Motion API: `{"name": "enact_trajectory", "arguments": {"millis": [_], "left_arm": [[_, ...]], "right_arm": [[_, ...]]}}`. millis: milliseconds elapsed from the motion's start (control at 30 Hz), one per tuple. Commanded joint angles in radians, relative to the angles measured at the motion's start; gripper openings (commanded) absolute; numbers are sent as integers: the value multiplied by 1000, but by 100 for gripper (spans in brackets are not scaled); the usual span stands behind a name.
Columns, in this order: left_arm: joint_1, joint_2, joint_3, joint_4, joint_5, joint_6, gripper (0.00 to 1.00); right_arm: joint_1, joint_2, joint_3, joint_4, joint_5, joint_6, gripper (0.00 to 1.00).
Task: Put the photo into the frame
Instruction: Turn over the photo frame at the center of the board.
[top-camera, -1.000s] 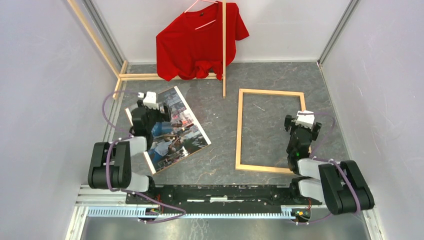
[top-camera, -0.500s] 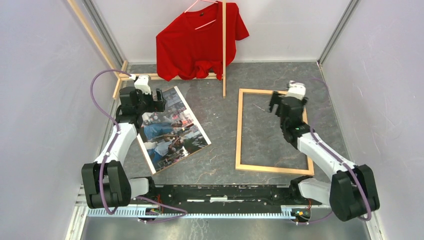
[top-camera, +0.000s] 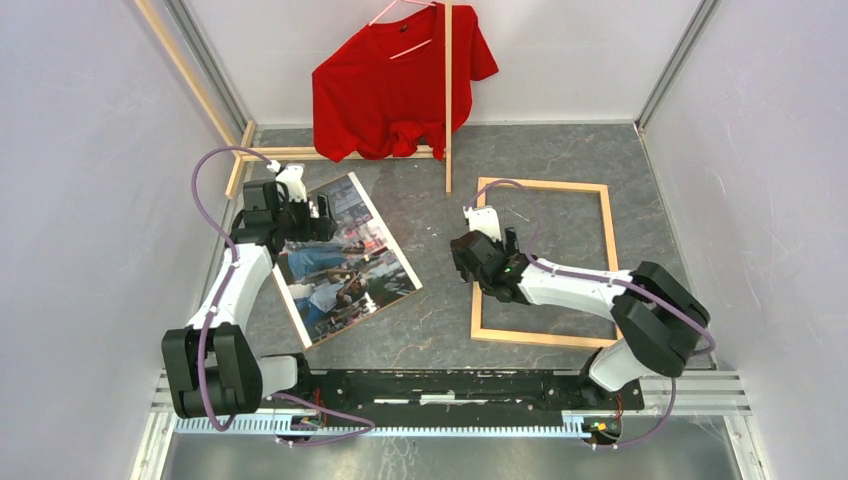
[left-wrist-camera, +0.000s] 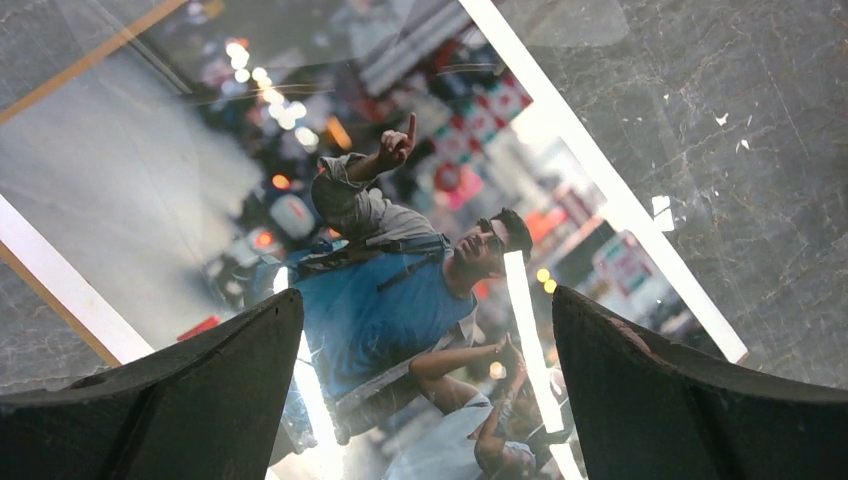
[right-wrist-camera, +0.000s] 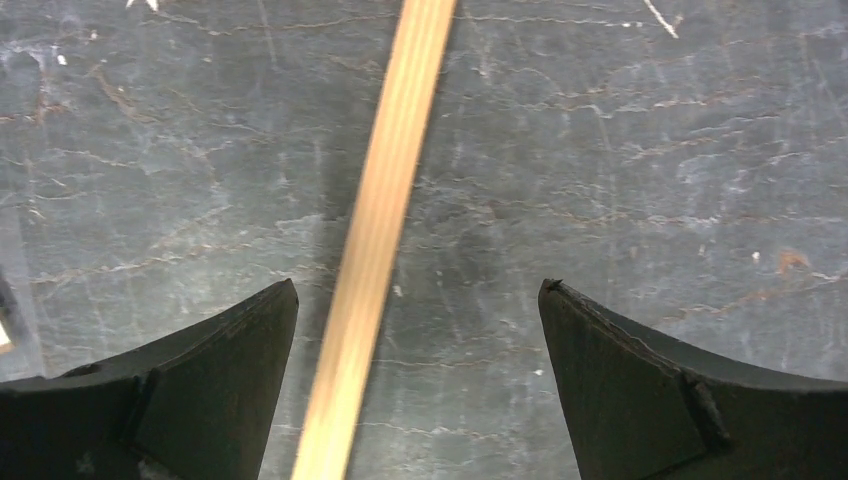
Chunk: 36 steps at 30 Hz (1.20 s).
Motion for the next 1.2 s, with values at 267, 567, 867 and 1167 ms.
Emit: {"name": "enact_trajectory", "arguments": {"millis": [267,567,867,1167], "left_arm": [[1,-36,56,-106,58,49,100],[2,-10,70,-130,63,68,100],[-3,13,118,-182,82,90,100],[-19,6,143,-207,103,94,100]], "right_arm": [[44,192,105,-51,77,136,90],[77,236,88,-39,56,212,76],[78,248,51,22,-36,284,66],[78,272,3,63,-100,344,60]]}}
